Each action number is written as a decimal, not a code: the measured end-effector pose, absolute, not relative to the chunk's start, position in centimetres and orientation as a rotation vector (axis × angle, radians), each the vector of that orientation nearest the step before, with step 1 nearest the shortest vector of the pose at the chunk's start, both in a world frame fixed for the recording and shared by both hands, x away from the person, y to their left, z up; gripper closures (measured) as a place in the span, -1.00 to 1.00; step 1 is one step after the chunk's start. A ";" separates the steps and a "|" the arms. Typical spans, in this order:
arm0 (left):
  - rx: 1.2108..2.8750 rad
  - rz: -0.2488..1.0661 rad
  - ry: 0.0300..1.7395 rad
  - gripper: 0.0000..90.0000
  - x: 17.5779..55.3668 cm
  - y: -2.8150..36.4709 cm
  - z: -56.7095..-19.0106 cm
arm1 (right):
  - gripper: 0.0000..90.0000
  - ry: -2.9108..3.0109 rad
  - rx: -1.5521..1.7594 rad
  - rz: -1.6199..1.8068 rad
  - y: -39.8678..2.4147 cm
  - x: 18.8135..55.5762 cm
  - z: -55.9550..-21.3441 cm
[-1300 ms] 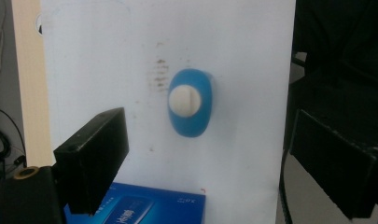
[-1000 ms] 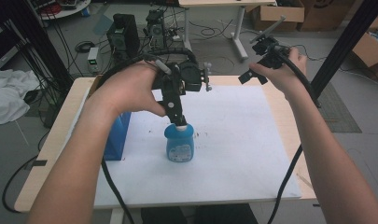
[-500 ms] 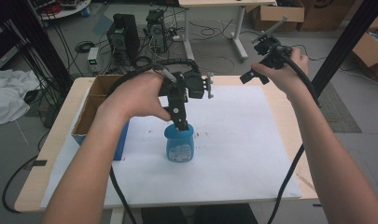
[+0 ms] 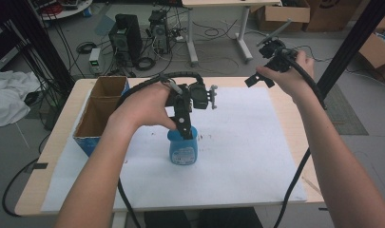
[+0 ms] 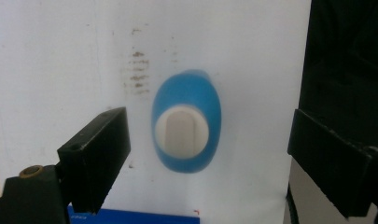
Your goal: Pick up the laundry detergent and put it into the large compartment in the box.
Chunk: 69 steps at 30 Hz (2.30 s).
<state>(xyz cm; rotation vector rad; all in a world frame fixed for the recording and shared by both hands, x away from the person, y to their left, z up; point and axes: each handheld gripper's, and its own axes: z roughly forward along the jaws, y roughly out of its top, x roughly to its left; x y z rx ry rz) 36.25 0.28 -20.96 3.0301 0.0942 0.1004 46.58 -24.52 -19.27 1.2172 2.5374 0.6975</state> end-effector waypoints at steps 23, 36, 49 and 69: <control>3.080 0.093 0.126 -0.70 37.6 0.2 -25.5 | -0.59 2.543 1.206 0.707 -24.7 46.5 -19.8; 3.109 0.092 0.135 -0.69 37.9 -0.1 -27.4 | -0.59 2.542 1.212 0.711 -24.9 46.5 -20.1; 3.119 0.091 0.141 -0.66 38.1 -0.1 -28.5 | -0.60 2.549 1.218 0.703 -24.9 46.6 -20.6; 3.135 0.090 0.120 -0.44 38.3 -0.4 -29.2 | -0.60 2.557 1.229 0.713 -25.1 46.9 -20.9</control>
